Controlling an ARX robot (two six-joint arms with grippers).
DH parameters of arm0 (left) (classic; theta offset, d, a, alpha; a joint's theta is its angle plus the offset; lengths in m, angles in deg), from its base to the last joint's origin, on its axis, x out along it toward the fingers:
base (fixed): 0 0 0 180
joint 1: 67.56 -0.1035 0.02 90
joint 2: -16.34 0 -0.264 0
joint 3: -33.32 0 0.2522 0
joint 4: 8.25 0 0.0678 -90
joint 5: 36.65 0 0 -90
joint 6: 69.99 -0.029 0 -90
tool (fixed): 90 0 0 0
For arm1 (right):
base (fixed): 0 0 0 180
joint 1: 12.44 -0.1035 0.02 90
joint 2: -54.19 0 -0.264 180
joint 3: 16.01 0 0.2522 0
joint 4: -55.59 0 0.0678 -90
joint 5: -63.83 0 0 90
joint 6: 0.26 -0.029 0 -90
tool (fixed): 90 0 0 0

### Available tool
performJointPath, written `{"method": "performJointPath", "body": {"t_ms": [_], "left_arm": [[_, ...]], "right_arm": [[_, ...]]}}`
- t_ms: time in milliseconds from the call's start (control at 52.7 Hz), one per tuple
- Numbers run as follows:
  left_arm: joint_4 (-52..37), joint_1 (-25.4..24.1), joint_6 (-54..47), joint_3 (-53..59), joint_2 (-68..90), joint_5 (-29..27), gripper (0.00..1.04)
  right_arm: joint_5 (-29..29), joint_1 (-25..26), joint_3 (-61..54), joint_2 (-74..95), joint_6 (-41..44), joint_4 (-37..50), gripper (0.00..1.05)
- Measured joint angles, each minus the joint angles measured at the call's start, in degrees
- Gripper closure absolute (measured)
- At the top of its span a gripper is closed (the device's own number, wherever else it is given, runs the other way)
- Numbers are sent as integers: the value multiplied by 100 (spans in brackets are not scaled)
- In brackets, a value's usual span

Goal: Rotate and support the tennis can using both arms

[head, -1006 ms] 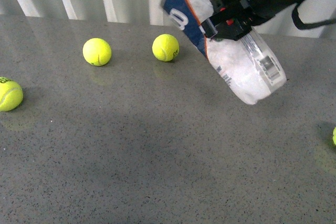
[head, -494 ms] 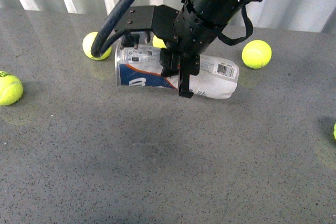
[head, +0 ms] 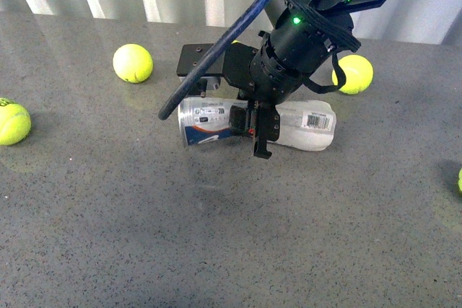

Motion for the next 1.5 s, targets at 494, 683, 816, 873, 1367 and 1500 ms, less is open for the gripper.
{"method": "performJointPath", "body": {"t_ms": [494, 683, 816, 873, 1367, 1500], "left_arm": [[0, 0, 0, 0, 0, 0, 7], [0, 0, 0, 0, 0, 0, 7], [0, 0, 0, 0, 0, 0, 7], [0, 0, 0, 0, 0, 0, 7], [0, 0, 0, 0, 2, 4, 7], [0, 0, 0, 0, 0, -24, 7]], "right_arm": [[372, -107, -339, -350, -673, 415, 7], [868, -103, -688, -977, -1504, 748, 7], [1080, -11, -1075, -1801, -2957, 1504, 7], [855, 76, -1255, -2149, -3556, 1878, 7], [-2269, 1128, -4011, -5007, -6964, 4092, 11], [-2688, 1185, -4968, -5141, -6356, 5853, 30]]}}
